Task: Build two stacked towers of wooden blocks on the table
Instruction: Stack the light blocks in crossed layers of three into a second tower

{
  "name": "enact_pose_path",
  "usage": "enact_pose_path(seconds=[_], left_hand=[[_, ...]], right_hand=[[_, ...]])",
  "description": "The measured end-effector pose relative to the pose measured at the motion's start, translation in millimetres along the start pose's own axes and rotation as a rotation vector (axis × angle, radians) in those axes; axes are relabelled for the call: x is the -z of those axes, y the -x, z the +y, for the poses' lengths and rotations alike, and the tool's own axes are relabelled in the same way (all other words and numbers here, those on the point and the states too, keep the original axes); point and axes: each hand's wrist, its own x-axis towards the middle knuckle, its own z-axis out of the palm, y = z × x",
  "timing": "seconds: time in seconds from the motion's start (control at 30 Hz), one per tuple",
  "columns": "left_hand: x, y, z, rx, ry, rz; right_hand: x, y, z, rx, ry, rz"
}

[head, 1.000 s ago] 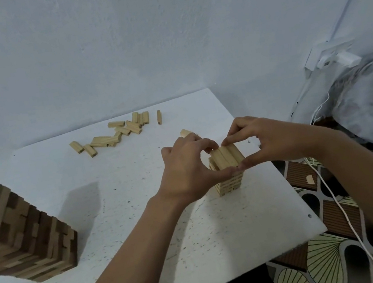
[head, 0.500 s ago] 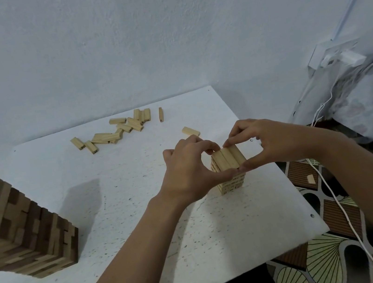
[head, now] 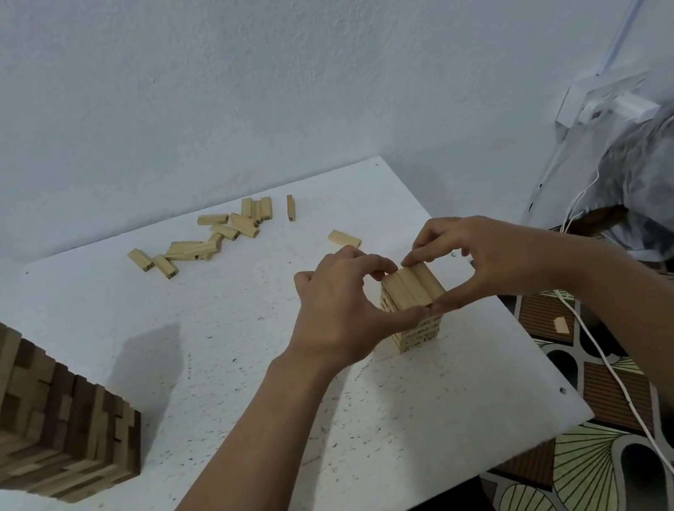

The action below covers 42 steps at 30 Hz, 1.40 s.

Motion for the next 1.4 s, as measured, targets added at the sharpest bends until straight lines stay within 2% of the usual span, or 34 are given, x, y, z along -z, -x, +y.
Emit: enact_pose_path(seconds=[0.43,0.9,1.1,1.23,1.4], left_hand=[[3,2,2,0.000,0.000,-0.013],[5,17,-10,-0.077,0.094,-0.050],[17,22,-14,-0.111,0.138,0.010],[33,31,-24,-0.170,0.130,0.073],[58,44,-55,-0.007,0.237,0.204]], right_hand=[[-3,7,-1,-0.003,-0.039,0.052],[-10,19,6,-0.039,-0.124,0.116],[-18,21,-12,-0.016,-0.236,0.359],[-25,14,-32,-0.013,-0.193,0.511],[-37,1,-75,0.065,-0.180,0.639]])
